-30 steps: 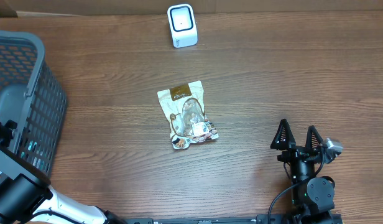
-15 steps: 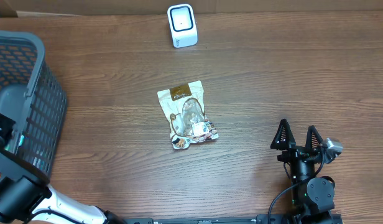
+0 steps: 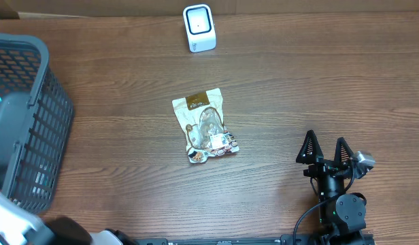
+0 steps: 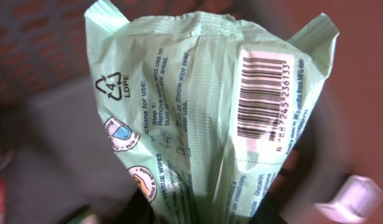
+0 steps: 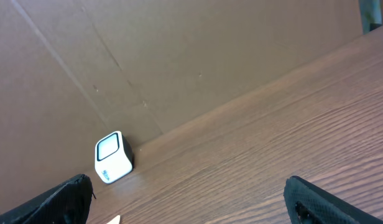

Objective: Scan the item barcode
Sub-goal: 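Lift the wipes pack out and carry it toward the table center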

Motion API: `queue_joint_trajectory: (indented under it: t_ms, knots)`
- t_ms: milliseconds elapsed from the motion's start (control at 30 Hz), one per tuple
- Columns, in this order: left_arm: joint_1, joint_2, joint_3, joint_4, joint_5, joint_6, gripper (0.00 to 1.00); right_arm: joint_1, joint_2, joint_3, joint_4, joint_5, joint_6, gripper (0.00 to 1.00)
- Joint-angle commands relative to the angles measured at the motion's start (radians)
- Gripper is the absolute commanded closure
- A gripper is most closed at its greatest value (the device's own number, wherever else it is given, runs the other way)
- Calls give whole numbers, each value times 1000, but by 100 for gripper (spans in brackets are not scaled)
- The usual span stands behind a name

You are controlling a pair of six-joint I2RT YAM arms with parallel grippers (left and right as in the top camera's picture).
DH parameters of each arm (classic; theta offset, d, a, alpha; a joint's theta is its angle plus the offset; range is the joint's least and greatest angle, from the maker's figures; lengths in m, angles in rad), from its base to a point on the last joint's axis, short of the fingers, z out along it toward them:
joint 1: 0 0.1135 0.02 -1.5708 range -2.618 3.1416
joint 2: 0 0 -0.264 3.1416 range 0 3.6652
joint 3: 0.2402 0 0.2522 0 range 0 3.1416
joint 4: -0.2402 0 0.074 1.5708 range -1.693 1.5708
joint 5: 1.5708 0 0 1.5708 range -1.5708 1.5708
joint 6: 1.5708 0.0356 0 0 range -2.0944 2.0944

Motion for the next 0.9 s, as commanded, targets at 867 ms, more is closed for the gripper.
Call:
queue_joint_trajectory:
  t_ms: [867]
  knots:
    - [-1064,-9,-497,61,-272,-87,90,-1,-10,-10,6,-4,-4,0]
